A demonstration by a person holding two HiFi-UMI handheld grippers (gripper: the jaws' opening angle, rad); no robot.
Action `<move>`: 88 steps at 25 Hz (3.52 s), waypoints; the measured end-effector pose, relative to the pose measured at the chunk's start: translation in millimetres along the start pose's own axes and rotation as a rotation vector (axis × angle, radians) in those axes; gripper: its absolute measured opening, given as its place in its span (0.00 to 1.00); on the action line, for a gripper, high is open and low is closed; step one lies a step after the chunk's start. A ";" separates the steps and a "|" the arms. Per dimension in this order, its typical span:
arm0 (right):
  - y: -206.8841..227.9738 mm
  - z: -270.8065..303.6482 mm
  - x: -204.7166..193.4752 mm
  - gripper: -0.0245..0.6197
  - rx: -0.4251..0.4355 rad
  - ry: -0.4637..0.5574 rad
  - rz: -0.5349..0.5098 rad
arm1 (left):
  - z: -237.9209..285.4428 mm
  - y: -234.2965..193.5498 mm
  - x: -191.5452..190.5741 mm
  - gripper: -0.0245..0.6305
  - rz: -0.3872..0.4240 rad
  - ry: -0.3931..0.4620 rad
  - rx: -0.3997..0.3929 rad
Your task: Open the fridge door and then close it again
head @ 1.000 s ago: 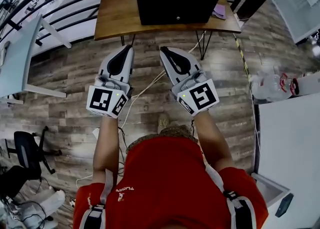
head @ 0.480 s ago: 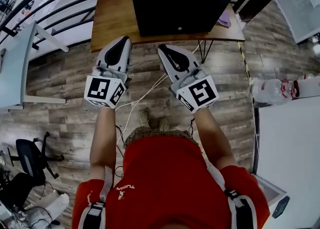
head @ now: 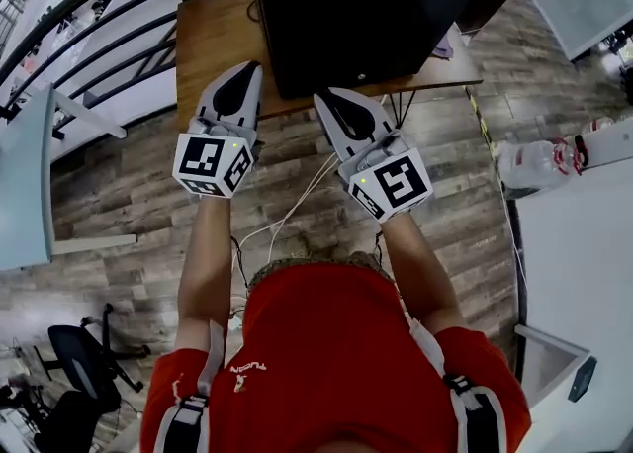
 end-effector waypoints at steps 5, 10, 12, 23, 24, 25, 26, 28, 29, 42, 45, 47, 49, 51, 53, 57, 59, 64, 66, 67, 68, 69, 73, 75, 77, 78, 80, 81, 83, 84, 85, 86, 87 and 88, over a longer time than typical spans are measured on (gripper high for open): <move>2.4 14.7 -4.0 0.08 -0.056 -0.006 -0.004 | 17.5 -22.3 -8.6 0.06 -0.021 -0.004 -0.067; 6.9 20.9 -9.0 0.08 -0.070 -0.022 -0.016 | 39.8 -36.7 -15.0 0.12 -0.039 -0.018 -0.120; 11.3 23.1 -8.6 0.08 -0.077 -0.026 -0.022 | 48.6 -41.9 -16.3 0.15 -0.045 -0.022 -0.140; 39.1 18.8 -10.9 0.08 -0.121 -0.052 -0.024 | 82.2 -57.7 -26.0 0.27 -0.037 -0.072 -0.171; 39.5 17.9 -11.9 0.08 -0.122 -0.054 -0.023 | 83.6 -57.6 -26.6 0.27 -0.036 -0.075 -0.174; 40.1 16.8 -12.8 0.08 -0.124 -0.057 -0.023 | 85.2 -57.3 -27.2 0.27 -0.035 -0.077 -0.177; 41.1 15.9 -13.5 0.08 -0.126 -0.059 -0.022 | 86.9 -57.1 -27.7 0.27 -0.034 -0.080 -0.179; 43.8 15.0 -14.3 0.08 -0.128 -0.062 -0.022 | 90.6 -57.5 -28.6 0.27 -0.033 -0.083 -0.185; 45.1 15.0 -14.6 0.08 -0.128 -0.063 -0.023 | 92.1 -58.1 -29.1 0.28 -0.033 -0.082 -0.189; 49.3 6.2 -19.9 0.08 -0.128 -0.086 -0.015 | 97.5 -58.2 -29.4 0.29 -0.042 -0.069 -0.221; 48.3 3.5 -18.9 0.08 -0.130 -0.086 -0.015 | 96.3 -55.5 -29.0 0.29 -0.036 -0.078 -0.198; 46.4 3.1 -16.6 0.08 -0.128 -0.084 -0.018 | 94.1 -55.4 -28.0 0.29 -0.032 -0.082 -0.187; 45.5 1.4 -15.3 0.08 -0.126 -0.083 -0.019 | 92.0 -53.8 -26.7 0.29 -0.027 -0.084 -0.186; 46.0 -1.7 -15.1 0.08 -0.123 -0.083 -0.020 | 86.8 -46.1 -25.6 0.29 -0.019 -0.070 -0.202; 46.5 -4.5 -14.7 0.08 -0.119 -0.082 -0.020 | 80.5 -33.6 -24.9 0.29 -0.013 -0.050 -0.215; 38.2 -7.7 -13.0 0.08 -0.099 -0.074 -0.024 | 69.4 -9.3 -23.5 0.28 0.001 -0.055 -0.205; 31.7 -9.0 -13.6 0.08 -0.090 -0.073 -0.027 | 61.6 2.4 -23.6 0.28 0.005 -0.058 -0.199; 19.6 -19.7 -13.0 0.08 -0.097 -0.076 -0.054 | 44.7 32.7 -19.0 0.27 0.015 -0.046 -0.212; 18.4 -28.1 -12.8 0.08 -0.114 -0.081 -0.057 | 39.5 44.9 -17.8 0.26 0.007 -0.037 -0.221; 18.9 -32.5 -12.8 0.08 -0.125 -0.083 -0.055 | 37.2 50.3 -17.6 0.26 -0.001 -0.032 -0.227; 19.7 -37.0 -13.1 0.08 -0.137 -0.086 -0.054 | 35.3 55.5 -17.3 0.26 -0.009 -0.028 -0.232; 20.9 -41.7 -13.6 0.08 -0.151 -0.088 -0.052 | 33.5 60.5 -17.0 0.26 -0.014 -0.026 -0.238; 24.8 -63.1 -14.8 0.08 -0.215 -0.088 -0.040 | 27.2 82.3 -17.0 0.25 -0.019 -0.021 -0.276; 24.1 -74.1 -11.9 0.08 -0.247 -0.077 -0.033 | 23.7 94.5 -16.9 0.25 -0.020 -0.012 -0.304; 19.4 -84.1 -6.5 0.08 -0.268 -0.065 -0.031 | 19.2 107.7 -15.8 0.25 -0.017 -0.003 -0.336; 16.3 -88.8 -3.5 0.08 -0.276 -0.061 -0.032 | 17.1 114.7 -15.6 0.25 -0.019 0.000 -0.351; 10.6 -96.7 1.6 0.10 -0.288 -0.055 -0.032 | 14.9 128.8 -15.0 0.25 -0.018 0.008 -0.383; 8.2 -99.8 3.8 0.14 -0.290 -0.053 -0.027 | 15.0 135.6 -14.3 0.25 -0.014 0.014 -0.399; 4.5 -106.4 8.6 0.26 -0.298 -0.046 -0.013 | 15.3 148.9 -13.2 0.24 -0.006 0.020 -0.425; 3.5 -110.6 11.6 0.27 -0.305 -0.040 -0.007 | 15.1 155.7 -13.0 0.23 -0.003 0.021 -0.436; 3.3 -115.3 15.1 0.32 -0.312 -0.034 -0.004 | 14.8 162.9 -12.9 0.22 -0.001 0.021 -0.445; 3.8 -120.3 19.0 0.36 -0.318 -0.029 -0.003 | 14.7 170.5 -12.7 0.22 0.001 0.019 -0.453; 5.3 -125.6 23.3 0.39 -0.324 -0.023 -0.004 | 15.1 178.6 -11.8 0.22 0.006 0.018 -0.459; 7.7 -131.0 27.6 0.40 -0.332 -0.016 -0.005 | 16.1 187.1 -10.2 0.22 0.012 0.020 -0.465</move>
Point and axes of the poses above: the fingertips, and each gripper's own axes: z forward along the fingers, y to its right, x out of its top, the point moved 7 cm from there along -z, backward along the fingers, and after that the axes turned 8 degrees about -x, right-handed, at the moved point
